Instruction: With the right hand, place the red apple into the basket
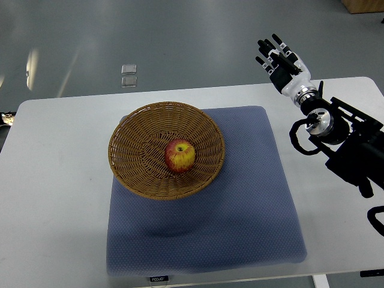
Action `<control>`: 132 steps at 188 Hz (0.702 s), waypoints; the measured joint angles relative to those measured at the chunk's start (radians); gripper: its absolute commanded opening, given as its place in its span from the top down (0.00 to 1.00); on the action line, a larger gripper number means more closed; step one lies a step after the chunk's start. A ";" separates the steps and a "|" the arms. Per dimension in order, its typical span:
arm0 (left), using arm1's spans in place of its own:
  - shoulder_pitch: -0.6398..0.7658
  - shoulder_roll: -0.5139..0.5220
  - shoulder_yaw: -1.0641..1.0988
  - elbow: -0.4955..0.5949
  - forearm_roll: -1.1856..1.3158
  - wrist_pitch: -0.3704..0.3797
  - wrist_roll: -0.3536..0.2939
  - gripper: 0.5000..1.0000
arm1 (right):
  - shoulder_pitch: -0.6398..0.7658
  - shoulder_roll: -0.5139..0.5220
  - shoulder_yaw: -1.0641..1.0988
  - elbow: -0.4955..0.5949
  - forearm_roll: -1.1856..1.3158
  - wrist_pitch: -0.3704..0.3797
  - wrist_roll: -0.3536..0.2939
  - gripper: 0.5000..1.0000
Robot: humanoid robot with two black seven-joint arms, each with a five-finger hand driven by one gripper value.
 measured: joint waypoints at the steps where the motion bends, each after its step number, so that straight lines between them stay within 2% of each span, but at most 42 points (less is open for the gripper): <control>1: 0.000 0.000 0.000 0.000 0.000 0.000 0.000 0.00 | 0.000 0.000 0.000 0.000 0.000 0.000 0.000 0.18; 79: 0.000 0.000 0.000 -0.001 0.000 -0.002 0.000 0.00 | -0.019 0.000 0.000 -0.007 -0.004 -0.001 0.005 0.18; 132: 0.000 0.000 0.000 0.003 0.000 -0.002 0.000 0.00 | -0.017 0.006 -0.003 -0.023 -0.009 -0.045 0.004 0.18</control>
